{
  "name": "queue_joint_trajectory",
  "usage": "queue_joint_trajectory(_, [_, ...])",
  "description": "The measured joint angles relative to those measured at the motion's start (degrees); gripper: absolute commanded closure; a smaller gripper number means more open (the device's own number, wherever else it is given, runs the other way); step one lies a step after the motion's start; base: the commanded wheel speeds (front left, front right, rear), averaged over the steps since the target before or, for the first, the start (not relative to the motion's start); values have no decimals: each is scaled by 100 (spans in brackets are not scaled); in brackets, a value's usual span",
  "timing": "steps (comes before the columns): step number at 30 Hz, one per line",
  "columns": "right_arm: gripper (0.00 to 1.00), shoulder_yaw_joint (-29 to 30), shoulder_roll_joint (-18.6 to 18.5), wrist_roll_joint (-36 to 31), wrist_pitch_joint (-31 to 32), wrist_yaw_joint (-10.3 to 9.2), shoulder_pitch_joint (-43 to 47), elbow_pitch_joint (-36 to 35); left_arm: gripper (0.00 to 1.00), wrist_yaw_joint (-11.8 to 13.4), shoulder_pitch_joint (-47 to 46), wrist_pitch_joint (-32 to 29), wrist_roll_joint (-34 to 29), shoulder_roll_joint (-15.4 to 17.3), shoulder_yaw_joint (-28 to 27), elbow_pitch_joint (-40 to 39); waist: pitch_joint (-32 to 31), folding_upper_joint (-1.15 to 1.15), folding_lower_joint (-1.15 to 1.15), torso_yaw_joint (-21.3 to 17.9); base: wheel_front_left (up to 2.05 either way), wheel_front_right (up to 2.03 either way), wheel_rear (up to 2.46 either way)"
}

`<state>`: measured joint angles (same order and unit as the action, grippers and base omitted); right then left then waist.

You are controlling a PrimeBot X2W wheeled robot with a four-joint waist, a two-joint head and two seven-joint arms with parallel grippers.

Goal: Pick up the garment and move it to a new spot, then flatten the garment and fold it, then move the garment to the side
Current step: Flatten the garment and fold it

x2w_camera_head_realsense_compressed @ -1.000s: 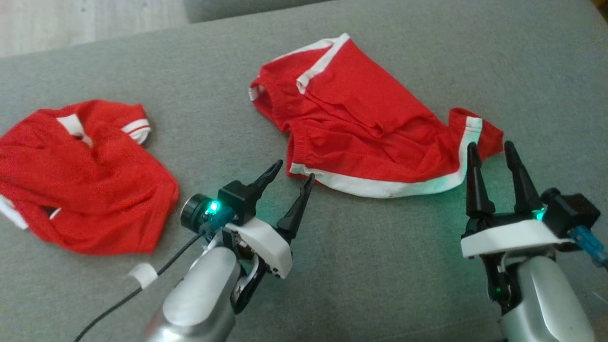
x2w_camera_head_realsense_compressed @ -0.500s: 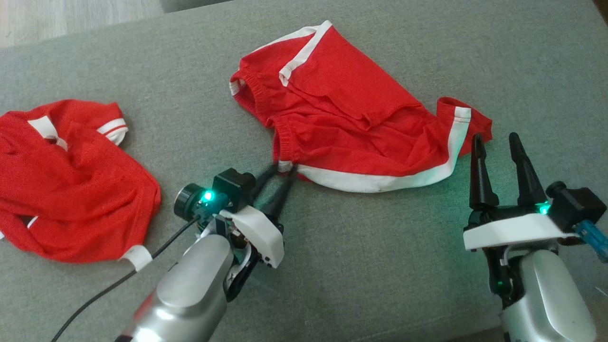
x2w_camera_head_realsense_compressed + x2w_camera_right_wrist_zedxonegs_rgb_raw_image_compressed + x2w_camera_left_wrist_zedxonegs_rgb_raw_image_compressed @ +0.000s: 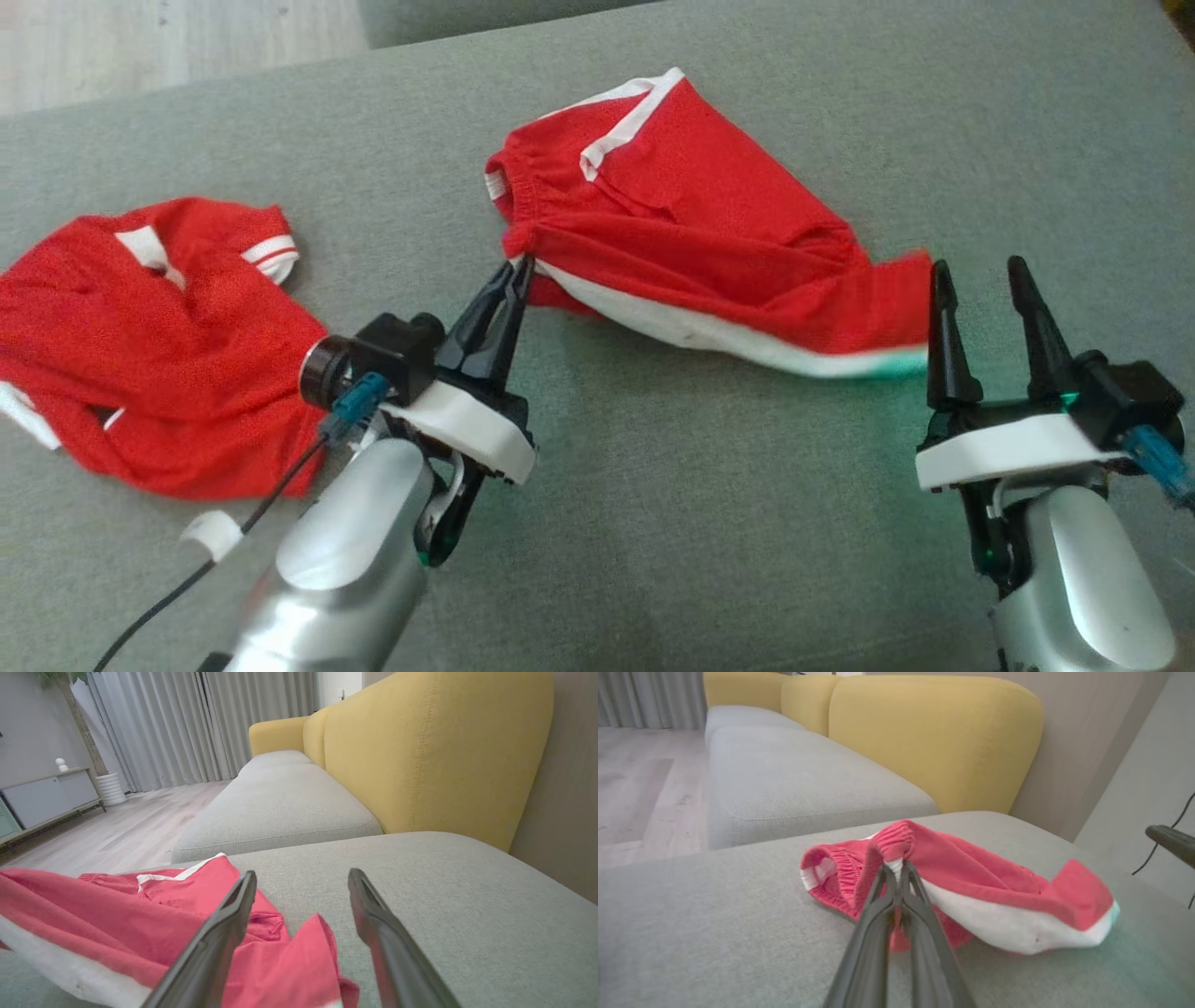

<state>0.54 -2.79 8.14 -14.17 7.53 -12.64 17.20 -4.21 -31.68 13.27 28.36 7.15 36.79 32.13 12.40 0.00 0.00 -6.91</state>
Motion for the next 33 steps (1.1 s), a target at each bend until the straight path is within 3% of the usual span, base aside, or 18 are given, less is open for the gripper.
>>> queue_joint_trajectory(10, [0, -86, -11, -267, 691, 0, 104, 66, 100, 170, 322, 53, 40, 134, -154, -199, -132, 0, 0, 150, 0, 0, 0])
queue_joint_trajectory(20, [0, -657, -266, -147, 1288, 0, 938, -91, 100, 221, 366, 94, 68, 168, -154, -110, -193, 0, 0, -34, 0, 0, 0])
queue_joint_trajectory(33, [0, -776, -309, -201, 1335, 0, 677, 327, 100, 221, 366, 64, 90, 174, -100, -120, -96, 0, 0, -47, 0, 0, 0])
